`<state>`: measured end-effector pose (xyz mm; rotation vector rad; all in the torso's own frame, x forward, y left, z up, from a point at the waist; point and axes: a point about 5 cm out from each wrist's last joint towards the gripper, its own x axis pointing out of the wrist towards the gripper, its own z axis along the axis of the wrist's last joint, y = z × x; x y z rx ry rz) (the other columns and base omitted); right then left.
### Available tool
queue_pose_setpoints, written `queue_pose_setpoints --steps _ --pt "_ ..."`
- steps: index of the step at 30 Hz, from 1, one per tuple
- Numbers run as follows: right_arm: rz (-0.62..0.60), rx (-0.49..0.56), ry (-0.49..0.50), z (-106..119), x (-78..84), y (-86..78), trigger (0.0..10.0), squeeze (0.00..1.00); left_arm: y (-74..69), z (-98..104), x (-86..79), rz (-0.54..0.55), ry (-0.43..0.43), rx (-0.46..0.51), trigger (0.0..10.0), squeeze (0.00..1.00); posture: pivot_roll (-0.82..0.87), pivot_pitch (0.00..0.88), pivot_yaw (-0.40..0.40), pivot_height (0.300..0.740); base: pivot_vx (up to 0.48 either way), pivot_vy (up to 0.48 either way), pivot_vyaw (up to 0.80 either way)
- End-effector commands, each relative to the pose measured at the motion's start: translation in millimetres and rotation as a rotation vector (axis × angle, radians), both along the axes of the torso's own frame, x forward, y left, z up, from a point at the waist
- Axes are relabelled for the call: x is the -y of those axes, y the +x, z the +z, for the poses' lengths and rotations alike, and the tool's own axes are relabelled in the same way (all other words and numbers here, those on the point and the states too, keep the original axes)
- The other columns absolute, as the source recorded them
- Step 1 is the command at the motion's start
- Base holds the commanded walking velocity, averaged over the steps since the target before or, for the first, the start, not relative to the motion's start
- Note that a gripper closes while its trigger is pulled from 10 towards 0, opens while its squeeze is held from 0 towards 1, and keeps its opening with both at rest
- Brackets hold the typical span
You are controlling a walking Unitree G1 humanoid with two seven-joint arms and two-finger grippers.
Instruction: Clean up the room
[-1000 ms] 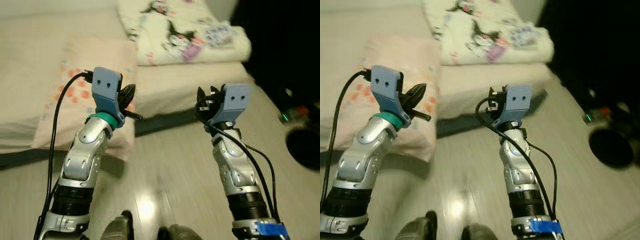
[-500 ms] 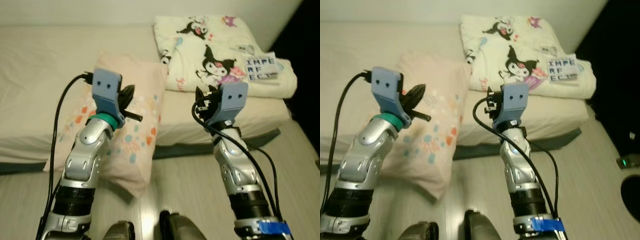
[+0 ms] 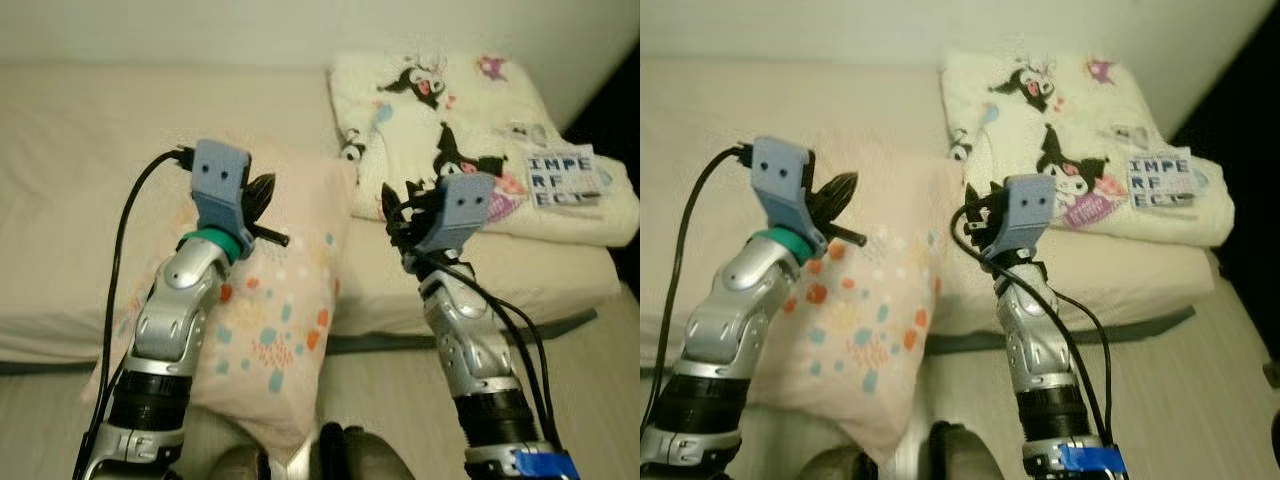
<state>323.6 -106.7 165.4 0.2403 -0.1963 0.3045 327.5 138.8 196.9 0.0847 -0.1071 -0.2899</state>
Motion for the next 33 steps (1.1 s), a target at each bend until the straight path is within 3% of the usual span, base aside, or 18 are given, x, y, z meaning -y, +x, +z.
queue_pose_setpoints --steps 1,2,3,7,11,13,19,24,33 --pt "0.033 -0.065 0.028 -13 -1.2 -3.5 10.0 0.0 -1.8 -22 -2.8 -0.002 0.025 -0.087 10.0 0.0 -0.05 0.126 -0.003 0.74 0.0 0.0 0.0" --pt "0.059 -0.111 0.043 -24 -2.3 -6.7 10.0 0.0 -4.5 -45 -14.6 0.021 0.084 -0.149 10.0 0.0 -0.05 0.126 0.001 0.74 0.0 0.0 0.0" --pt "0.059 -0.111 0.043 -24 -2.3 -6.7 10.0 0.0 -4.5 -45 -14.6 0.021 0.084 -0.149 10.0 0.0 -0.05 0.126 0.001 0.74 0.0 0.0 0.0" --pt "0.006 -0.163 -0.052 -45 1.1 -9.2 10.0 0.0 -20.6 -93 -36.8 0.088 0.153 -0.253 10.0 0.0 -0.05 0.118 0.005 0.74 0.0 0.0 0.0" --pt "0.0 -0.165 -0.107 -53 2.0 -12.2 10.0 0.0 -30.7 -109 -42.7 0.123 0.153 -0.272 10.0 0.0 -0.05 0.113 0.005 0.74 0.0 0.0 0.0" --pt "0.009 -0.162 -0.16 -61 1.1 -17.9 10.0 0.0 -43.0 -122 -42.8 0.147 0.123 -0.3 10.0 0.0 -0.05 0.092 0.001 0.74 0.0 0.0 0.0" --pt "0.012 -0.169 -0.166 -68 1.5 -23.4 10.0 0.0 -51.6 -128 -40.8 0.175 0.059 -0.309 10.0 0.0 -0.05 0.084 -0.007 0.74 0.0 0.0 0.0" --pt "0.005 -0.166 -0.16 -75 1.1 -26.4 10.0 0.0 -43.9 -111 -35.9 0.231 0.011 -0.198 10.0 0.0 -0.05 0.069 -0.008 0.74 0.0 0.0 0.0" --pt "-0.034 -0.148 -0.171 -75 2.4 -24.4 10.0 0.0 -40.4 -106 -32.8 0.231 0.006 -0.164 10.0 0.0 -0.05 0.064 -0.004 0.72 0.0 0.0 0.0"
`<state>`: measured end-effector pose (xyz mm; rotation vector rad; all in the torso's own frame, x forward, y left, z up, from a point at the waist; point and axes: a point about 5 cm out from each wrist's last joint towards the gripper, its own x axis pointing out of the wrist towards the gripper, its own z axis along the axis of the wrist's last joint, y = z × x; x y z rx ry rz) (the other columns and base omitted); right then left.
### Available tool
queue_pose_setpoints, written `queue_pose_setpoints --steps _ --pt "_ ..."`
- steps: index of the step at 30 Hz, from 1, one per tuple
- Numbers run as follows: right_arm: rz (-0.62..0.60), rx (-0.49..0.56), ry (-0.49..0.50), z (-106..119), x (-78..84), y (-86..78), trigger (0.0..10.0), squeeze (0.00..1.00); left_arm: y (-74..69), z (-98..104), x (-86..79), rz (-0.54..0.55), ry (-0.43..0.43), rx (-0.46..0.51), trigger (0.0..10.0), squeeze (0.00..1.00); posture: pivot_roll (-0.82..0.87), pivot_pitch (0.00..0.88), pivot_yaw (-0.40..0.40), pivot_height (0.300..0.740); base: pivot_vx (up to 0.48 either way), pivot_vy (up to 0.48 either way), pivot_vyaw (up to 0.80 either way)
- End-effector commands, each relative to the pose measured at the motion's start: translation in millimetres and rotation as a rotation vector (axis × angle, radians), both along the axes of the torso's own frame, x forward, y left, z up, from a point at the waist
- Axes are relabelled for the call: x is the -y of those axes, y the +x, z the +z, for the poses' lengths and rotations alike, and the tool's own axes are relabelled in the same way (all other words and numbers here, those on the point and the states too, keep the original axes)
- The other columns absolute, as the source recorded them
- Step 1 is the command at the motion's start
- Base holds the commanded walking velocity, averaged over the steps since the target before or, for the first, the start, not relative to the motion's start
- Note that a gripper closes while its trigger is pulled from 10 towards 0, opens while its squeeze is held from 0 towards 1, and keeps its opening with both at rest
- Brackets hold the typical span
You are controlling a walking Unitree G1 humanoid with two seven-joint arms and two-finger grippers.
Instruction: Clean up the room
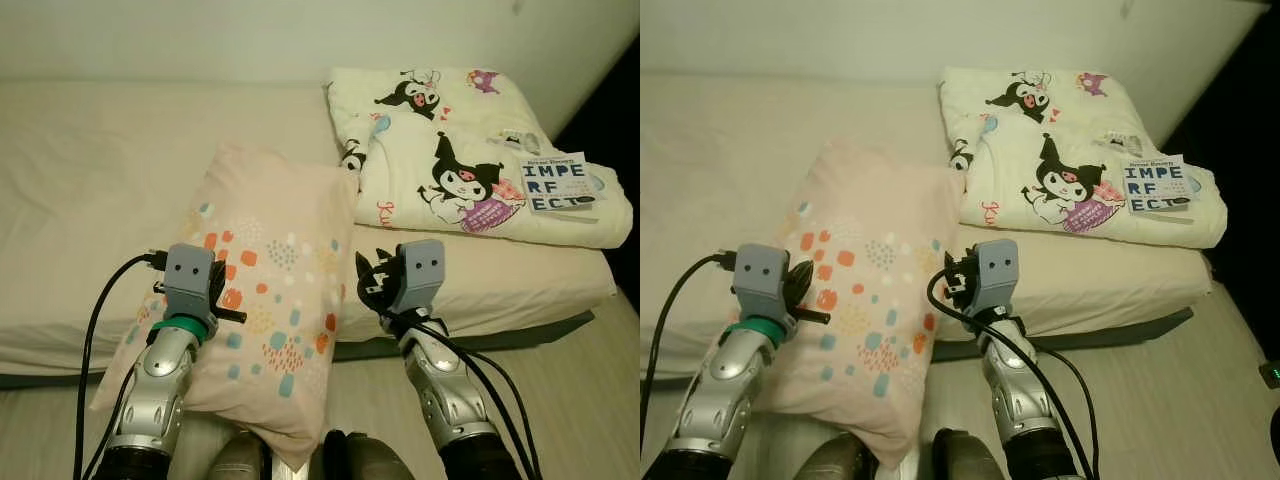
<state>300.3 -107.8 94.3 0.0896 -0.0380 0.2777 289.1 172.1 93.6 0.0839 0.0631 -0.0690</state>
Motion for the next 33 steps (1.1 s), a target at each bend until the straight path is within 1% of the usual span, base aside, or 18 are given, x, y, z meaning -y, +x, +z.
queue_pose_setpoints --steps 1,7,10,11,13,16,20,25,33 --pt "-0.011 -0.008 -0.003 -4 1.5 -1.2 10.0 0.0 -2.0 -2 1.6 0.004 -0.007 0.001 10.0 0.0 -0.05 0.064 -0.005 0.71 0.0 0.0 0.0" --pt "-0.008 0.001 -0.001 -4 1.1 -0.9 10.0 0.0 -1.0 0 3.3 0.008 -0.006 0.013 10.0 0.0 -0.05 0.065 -0.007 0.685 0.0 0.0 0.0" --pt "-0.008 0.004 0.002 -4 0.8 -0.5 10.0 0.0 -0.1 1 3.5 0.009 -0.006 0.016 10.0 0.0 -0.05 0.069 -0.003 0.68 0.0 0.0 0.0" --pt "-0.009 0.009 0.007 -3 0.2 0.1 10.0 0.0 1.8 3 3.1 0.009 -0.007 0.021 10.0 0.0 -0.04 0.071 0.0 0.67 0.0 0.0 0.0" --pt "-0.009 0.009 0.007 -3 0.2 0.1 10.0 0.0 1.8 3 3.1 0.009 -0.007 0.021 10.0 0.0 -0.04 0.071 0.0 0.67 0.0 0.0 0.0" --pt "-0.009 0.013 0.013 -2 -0.6 0.6 10.0 0.0 5.2 7 -0.6 0.015 -0.003 0.03 10.0 0.0 -0.04 0.072 0.002 0.66 0.0 0.0 0.0" --pt "-0.004 0.014 0.027 -1 -2.1 0.8 10.0 0.0 11.8 15 -14.2 0.043 0.015 0.051 10.0 0.0 -0.04 0.074 0.004 0.64 0.0 0.0 0.0" --pt "-0.008 0.013 0.044 -1 -2.1 1.7 10.0 0.0 13.3 18 -18.0 0.052 0.019 0.058 10.0 0.0 -0.04 0.074 0.004 0.62 0.0 0.0 0.0" --pt "-0.013 0.017 0.061 1 -2.6 3.9 10.0 0.0 13.6 19 -17.7 0.047 0.022 0.061 10.0 0.0 -0.04 0.077 0.01 0.595 0.0 0.0 0.0"
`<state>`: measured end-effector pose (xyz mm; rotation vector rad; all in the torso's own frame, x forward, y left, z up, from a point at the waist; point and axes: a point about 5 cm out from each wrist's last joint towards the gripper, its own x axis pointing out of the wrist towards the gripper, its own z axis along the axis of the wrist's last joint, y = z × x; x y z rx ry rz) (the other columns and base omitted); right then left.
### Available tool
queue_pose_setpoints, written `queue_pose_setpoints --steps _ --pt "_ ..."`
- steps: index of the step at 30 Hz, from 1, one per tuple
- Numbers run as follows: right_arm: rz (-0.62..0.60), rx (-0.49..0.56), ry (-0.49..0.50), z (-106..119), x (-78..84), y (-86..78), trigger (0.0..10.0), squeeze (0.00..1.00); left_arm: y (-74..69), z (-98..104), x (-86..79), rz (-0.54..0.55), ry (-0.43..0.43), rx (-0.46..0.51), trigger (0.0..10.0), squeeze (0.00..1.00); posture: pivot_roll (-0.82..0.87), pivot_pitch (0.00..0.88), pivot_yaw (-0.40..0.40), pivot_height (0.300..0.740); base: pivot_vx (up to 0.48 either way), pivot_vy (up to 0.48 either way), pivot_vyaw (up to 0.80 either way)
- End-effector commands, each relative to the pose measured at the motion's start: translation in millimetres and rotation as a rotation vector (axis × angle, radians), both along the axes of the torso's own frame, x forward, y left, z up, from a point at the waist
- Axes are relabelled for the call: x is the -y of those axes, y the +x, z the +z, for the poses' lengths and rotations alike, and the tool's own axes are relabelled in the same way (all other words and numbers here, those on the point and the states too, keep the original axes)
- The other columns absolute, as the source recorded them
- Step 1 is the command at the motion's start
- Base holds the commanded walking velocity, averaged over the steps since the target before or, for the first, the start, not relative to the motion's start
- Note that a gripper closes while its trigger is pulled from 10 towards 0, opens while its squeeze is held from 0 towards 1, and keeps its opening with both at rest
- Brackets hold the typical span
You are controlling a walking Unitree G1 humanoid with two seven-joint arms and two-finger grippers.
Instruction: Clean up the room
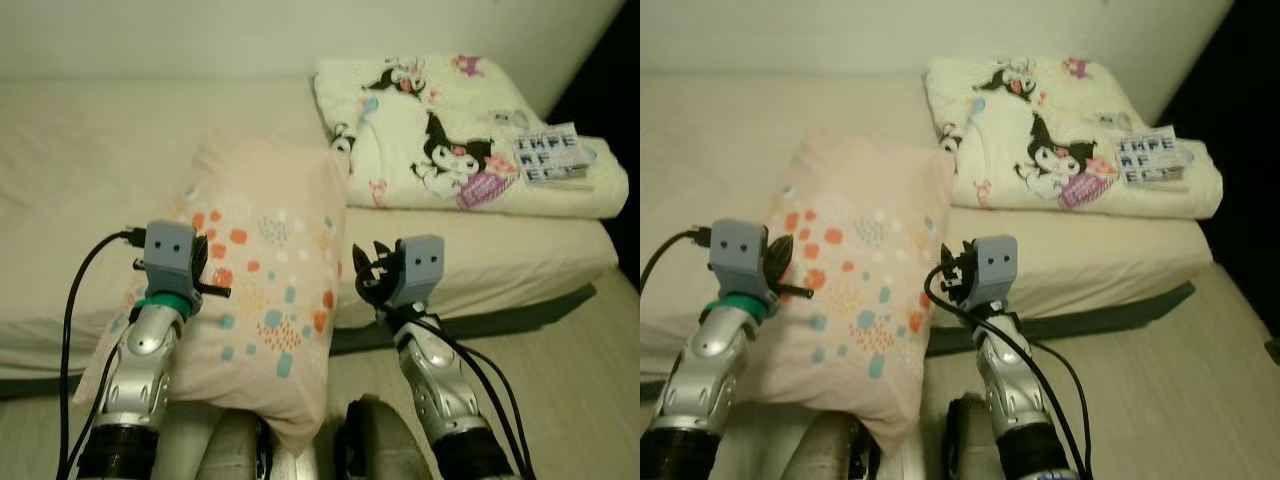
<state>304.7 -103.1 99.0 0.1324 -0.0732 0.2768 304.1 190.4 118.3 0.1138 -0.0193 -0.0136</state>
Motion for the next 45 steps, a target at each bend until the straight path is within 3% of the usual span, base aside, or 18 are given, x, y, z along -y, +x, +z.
queue_pose_setpoints --steps 1,15,17,19,23,24,25,26,29,30,35,39,40,41,42,45 --pt "-0.012 -0.012 0.015 -3 2.1 -0.3 10.0 0.0 -1.2 -5 0.7 -0.004 -0.007 -0.024 10.0 0.0 -0.04 0.077 0.01 0.59 0.0 0.0 0.0" --pt "-0.037 0.057 0.014 17 10.2 9.7 10.0 0.0 8.8 10 -3.4 -0.002 0.001 -0.015 10.0 0.0 -0.04 0.083 0.02 0.54 0.0 0.0 0.0" --pt "-0.037 0.08 0.017 24 11.0 14.0 10.0 0.0 15.2 20 -9.2 -0.003 0.013 -0.005 10.0 0.0 -0.04 0.085 0.022 0.535 0.0 0.0 0.0" --pt "-0.026 0.119 0.029 38 9.1 22.5 10.0 0.0 29.2 45 -26.0 0.015 0.018 0.03 10.0 0.0 -0.04 0.09 0.029 0.535 0.0 0.0 0.0" --pt "-0.007 0.147 0.036 49 4.2 28.4 10.0 0.0 39.9 65 -40.9 0.036 0.02 0.04 10.0 0.0 -0.03 0.097 0.037 0.535 0.0 0.0 0.0" --pt "0.003 0.161 0.04 54 1.0 31.1 10.0 0.0 44.5 74 -48.0 0.044 0.02 0.044 10.0 0.11 -0.03 0.103 0.042 0.535 0.0 0.0 0.0" --pt "0.013 0.174 0.047 59 -2.3 33.6 10.0 0.0 48.5 79 -54.1 0.048 0.032 0.021 10.0 0.51 -0.03 0.107 0.044 0.535 0.0 0.0 0.0" --pt "0.021 0.183 0.055 64 -5.6 36.1 10.0 0.0 51.7 84 -59.6 0.05 0.017 0.001 10.0 1.0 -0.02 0.115 0.046 0.535 0.0 0.0 0.0" --pt "0.025 0.188 0.06 66 -7.5 37.5 10.0 0.0 53.2 87 -62.5 0.05 0.004 -0.012 10.0 1.0 -0.02 0.117 0.046 0.535 0.0 0.0 0.0" --pt "0.035 0.191 0.065 69 -11.7 39.2 10.0 0.0 56.6 81 -66.1 0.02 -0.005 -0.099 10.0 1.0 -0.01 0.128 0.046 0.535 0.0 0.0 0.0" --pt "0.053 0.19 0.068 68 -16.0 38.4 10.0 0.0 59.6 80 -72.1 0.06 -0.007 -0.133 10.0 1.0 -0.02 0.14 0.05 0.535 0.0 0.0 0.0" --pt "0.056 0.187 0.07 67 -16.2 37.3 10.0 0.0 59.4 81 -66.1 0.045 -0.018 -0.128 10.0 1.0 -0.02 0.145 0.051 0.535 0.0 0.0 0.0" --pt "0.055 0.184 0.072 66 -15.9 36.7 10.0 0.0 58.8 81 -60.8 0.025 -0.016 -0.12 10.0 0.92 -0.02 0.147 0.052 0.535 0.0 0.0 0.0" --pt "0.054 0.182 0.072 66 -15.7 36.4 10.0 0.0 58.3 81 -57.2 0.012 -0.015 -0.114 10.0 0.92 -0.02 0.147 0.052 0.535 0.0 0.0 0.0" --pt "0.053 0.18 0.072 65 -15.5 35.9 10.0 0.0 57.4 82 -51.2 -0.009 -0.015 -0.106 10.0 0.0 -0.02 0.146 0.052 0.535 0.0 0.0 0.0" --pt "0.053 0.178 0.074 64 -15.5 35.4 10.0 0.0 56.0 84 -42.0 -0.042 -0.027 -0.098 10.0 0.0 -0.02 0.147 0.053 0.535 0.0 0.0 0.0"
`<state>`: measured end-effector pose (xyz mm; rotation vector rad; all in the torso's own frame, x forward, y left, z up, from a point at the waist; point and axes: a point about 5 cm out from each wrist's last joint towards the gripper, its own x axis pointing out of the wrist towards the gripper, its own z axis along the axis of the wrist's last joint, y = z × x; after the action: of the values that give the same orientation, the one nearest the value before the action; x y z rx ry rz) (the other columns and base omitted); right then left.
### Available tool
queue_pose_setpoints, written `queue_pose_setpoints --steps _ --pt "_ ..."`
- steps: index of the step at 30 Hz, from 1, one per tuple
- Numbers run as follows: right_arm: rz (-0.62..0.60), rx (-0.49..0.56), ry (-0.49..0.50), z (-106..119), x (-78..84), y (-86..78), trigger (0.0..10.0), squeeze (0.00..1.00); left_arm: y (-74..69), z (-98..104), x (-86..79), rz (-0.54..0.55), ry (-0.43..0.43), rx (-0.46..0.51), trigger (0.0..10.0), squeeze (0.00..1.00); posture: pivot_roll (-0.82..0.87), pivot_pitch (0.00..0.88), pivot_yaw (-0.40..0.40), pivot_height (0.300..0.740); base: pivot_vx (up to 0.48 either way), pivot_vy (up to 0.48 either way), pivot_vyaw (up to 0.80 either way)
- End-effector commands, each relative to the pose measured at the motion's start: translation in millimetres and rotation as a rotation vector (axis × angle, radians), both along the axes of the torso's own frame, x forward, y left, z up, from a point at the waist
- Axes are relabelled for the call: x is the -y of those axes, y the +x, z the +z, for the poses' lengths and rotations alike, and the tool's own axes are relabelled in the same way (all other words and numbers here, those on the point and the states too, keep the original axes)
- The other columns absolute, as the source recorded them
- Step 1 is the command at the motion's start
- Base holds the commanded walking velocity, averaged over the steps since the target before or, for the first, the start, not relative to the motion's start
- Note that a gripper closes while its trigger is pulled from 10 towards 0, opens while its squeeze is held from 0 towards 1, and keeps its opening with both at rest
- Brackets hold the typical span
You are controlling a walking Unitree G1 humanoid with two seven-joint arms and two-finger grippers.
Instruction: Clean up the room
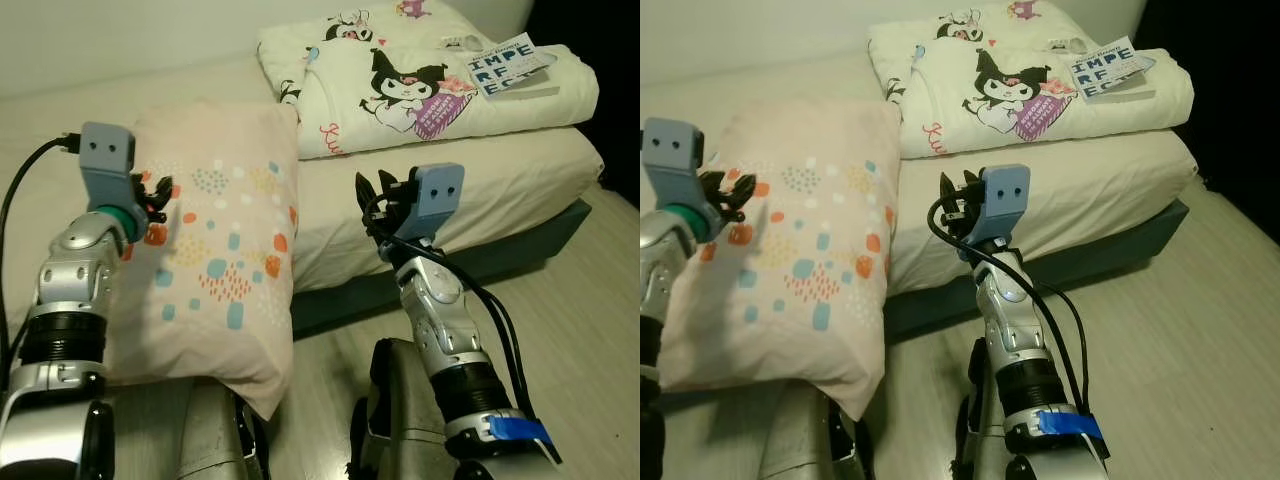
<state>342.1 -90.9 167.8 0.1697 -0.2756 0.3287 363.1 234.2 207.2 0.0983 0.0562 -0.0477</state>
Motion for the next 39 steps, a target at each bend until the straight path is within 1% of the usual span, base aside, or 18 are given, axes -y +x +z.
queue_pose_setpoints --steps 1,3,4,6,7,8,9,17,28,35,39 --pt "0.014 -0.02 0.009 -5 -3.4 -2.5 10.0 0.0 -3.5 -3 8.2 -0.028 -0.015 -0.012 10.0 0.0 -0.02 0.148 0.053 0.535 0.0 0.0 0.0" --pt "0.014 -0.021 0.01 -6 -3.8 -3.1 10.0 0.0 -4.1 0 15.5 -0.045 -0.013 -0.002 10.0 0.0 -0.02 0.149 0.054 0.535 0.0 0.0 0.0" --pt "0.014 -0.021 0.01 -6 -3.8 -3.1 10.0 0.0 -4.1 0 15.5 -0.045 -0.013 -0.002 10.0 0.0 -0.02 0.149 0.054 0.535 0.0 0.0 0.0" --pt "0.015 -0.021 0.023 -7 -3.8 -4.8 10.0 0.0 -4.0 8 27.0 -0.069 0.034 0.048 10.0 0.0 -0.02 0.146 0.056 0.535 0.0 0.0 0.0" --pt "0.015 -0.021 0.023 -7 -3.8 -4.8 10.0 0.0 -4.0 8 27.0 -0.069 0.034 0.048 10.0 0.0 -0.02 0.146 0.056 0.535 0.0 0.0 0.0" --pt "0.016 -0.021 0.033 -7 -4.2 -6.0 10.0 0.0 -3.6 15 35.0 -0.084 0.051 0.083 10.0 0.0 -0.03 0.142 0.057 0.535 0.0 0.0 0.0" --pt "0.016 -0.022 0.035 -7 -4.4 -6.1 10.0 0.0 -3.2 16 36.2 -0.086 0.047 0.087 10.0 0.0 -0.03 0.142 0.057 0.535 0.0 0.0 0.0" --pt "0.018 -0.016 0.037 -6 -5.1 -6.5 10.0 0.0 -1.2 19 39.0 -0.084 0.048 0.096 10.0 0.0 -0.03 0.138 0.059 0.535 0.0 0.0 0.0" --pt "0.02 -0.018 0.036 -6 -4.7 -7.1 10.0 0.0 -4.4 17 41.4 -0.087 0.046 0.085 10.0 0.0 -0.03 0.136 0.057 0.535 0.0 0.0 0.0" --pt "0.027 -0.016 0.036 -6 -5.9 -8.1 10.0 0.0 -5.9 12 39.4 -0.068 0.05 0.071 10.0 0.0 -0.03 0.136 0.056 0.535 0.0 0.0 0.0" --pt "0.045 -0.007 0.017 -4 -6.5 -9.6 10.0 0.0 -6.3 13 37.5 -0.042 0.026 0.075 10.0 0.0 -0.03 0.139 0.05 0.535 0.0 0.0 0.0"
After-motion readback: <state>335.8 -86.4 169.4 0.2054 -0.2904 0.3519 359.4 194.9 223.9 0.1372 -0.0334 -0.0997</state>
